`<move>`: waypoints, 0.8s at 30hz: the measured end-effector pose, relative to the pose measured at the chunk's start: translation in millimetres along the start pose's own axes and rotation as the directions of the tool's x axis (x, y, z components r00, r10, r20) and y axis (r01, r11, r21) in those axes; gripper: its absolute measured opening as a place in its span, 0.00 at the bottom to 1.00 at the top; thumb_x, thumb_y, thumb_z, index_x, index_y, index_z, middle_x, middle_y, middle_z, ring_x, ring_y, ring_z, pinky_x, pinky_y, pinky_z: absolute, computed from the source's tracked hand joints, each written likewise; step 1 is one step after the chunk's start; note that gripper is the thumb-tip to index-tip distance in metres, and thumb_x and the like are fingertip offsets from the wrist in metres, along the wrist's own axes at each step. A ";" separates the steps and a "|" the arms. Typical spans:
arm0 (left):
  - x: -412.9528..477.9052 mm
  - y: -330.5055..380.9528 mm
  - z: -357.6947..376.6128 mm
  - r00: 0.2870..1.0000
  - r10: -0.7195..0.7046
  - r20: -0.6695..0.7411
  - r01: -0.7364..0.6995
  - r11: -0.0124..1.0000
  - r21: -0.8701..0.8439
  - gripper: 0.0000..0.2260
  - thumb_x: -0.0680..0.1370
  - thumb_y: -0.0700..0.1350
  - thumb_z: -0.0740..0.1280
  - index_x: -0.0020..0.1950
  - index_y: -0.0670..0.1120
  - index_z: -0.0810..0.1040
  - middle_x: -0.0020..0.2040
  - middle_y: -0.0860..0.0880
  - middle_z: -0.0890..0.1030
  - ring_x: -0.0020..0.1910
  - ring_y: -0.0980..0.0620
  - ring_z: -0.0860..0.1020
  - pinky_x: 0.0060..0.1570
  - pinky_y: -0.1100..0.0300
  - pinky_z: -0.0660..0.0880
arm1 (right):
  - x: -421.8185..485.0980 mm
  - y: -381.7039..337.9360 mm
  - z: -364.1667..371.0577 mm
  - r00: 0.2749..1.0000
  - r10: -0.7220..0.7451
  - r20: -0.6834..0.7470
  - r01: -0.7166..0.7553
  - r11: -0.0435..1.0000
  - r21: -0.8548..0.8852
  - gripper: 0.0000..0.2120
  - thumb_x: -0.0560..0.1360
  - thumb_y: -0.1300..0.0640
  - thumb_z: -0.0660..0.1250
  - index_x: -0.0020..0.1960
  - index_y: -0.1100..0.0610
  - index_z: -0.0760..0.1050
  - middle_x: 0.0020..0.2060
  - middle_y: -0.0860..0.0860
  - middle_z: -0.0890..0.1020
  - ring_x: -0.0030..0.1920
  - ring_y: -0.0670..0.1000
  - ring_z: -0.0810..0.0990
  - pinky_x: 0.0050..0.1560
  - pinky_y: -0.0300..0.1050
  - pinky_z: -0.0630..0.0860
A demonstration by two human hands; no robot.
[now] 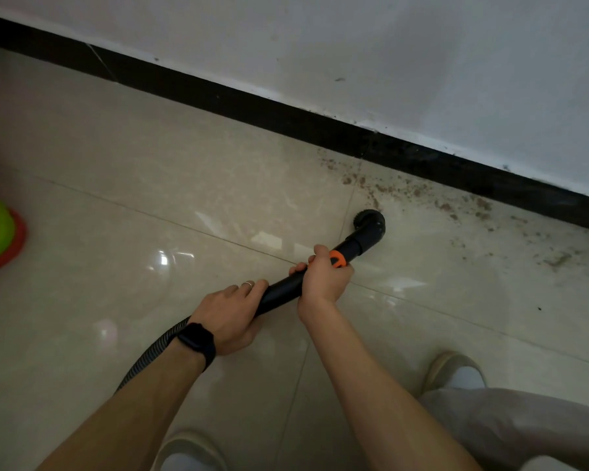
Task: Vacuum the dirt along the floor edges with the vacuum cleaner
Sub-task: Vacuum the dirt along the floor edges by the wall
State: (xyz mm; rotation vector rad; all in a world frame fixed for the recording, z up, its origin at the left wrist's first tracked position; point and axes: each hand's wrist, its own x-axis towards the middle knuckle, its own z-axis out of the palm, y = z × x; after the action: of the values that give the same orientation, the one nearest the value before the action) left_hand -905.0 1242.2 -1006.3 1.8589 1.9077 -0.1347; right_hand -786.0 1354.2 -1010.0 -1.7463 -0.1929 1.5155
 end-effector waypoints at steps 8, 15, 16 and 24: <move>-4.4 -14.6 -7.4 0.995 -0.095 -0.017 0.094 0.994 -0.056 0.20 0.77 0.53 0.62 0.66 0.51 0.63 0.54 0.50 0.76 0.45 0.48 0.76 0.40 0.54 0.73 | -3.9 5.7 27.1 0.996 0.014 0.090 -0.010 0.999 -0.043 0.12 0.77 0.62 0.69 0.55 0.54 0.67 0.32 0.52 0.76 0.21 0.48 0.74 0.29 0.44 0.77; -2.5 -18.5 -5.5 0.985 -0.165 -0.046 0.160 0.982 -0.100 0.20 0.77 0.53 0.62 0.67 0.52 0.62 0.55 0.51 0.76 0.47 0.48 0.76 0.43 0.53 0.75 | 1.7 7.4 43.5 0.989 -0.007 0.149 0.023 0.994 -0.106 0.12 0.77 0.62 0.68 0.55 0.55 0.67 0.36 0.55 0.77 0.21 0.48 0.75 0.30 0.45 0.78; -1.6 -19.2 -4.6 0.983 -0.175 -0.053 0.169 0.980 -0.103 0.21 0.77 0.53 0.62 0.68 0.52 0.62 0.55 0.51 0.76 0.47 0.48 0.76 0.42 0.54 0.75 | 2.5 6.8 46.4 0.985 0.000 0.174 0.021 0.993 -0.114 0.12 0.77 0.62 0.68 0.55 0.55 0.67 0.36 0.55 0.76 0.21 0.48 0.75 0.30 0.45 0.78; 11.1 -24.0 -7.7 0.960 -0.269 -0.076 0.256 0.955 -0.151 0.19 0.76 0.50 0.63 0.65 0.51 0.63 0.53 0.51 0.76 0.44 0.49 0.76 0.35 0.56 0.68 | 12.0 0.3 76.0 0.959 0.014 0.283 0.043 0.980 -0.194 0.11 0.77 0.60 0.69 0.53 0.54 0.67 0.34 0.53 0.77 0.22 0.48 0.75 0.30 0.46 0.78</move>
State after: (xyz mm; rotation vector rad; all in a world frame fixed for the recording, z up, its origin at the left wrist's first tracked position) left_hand -929.8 1253.5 -1009.9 1.5397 2.1657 0.0042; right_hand -850.3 1396.0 -1016.7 -1.6660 -0.5176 1.7829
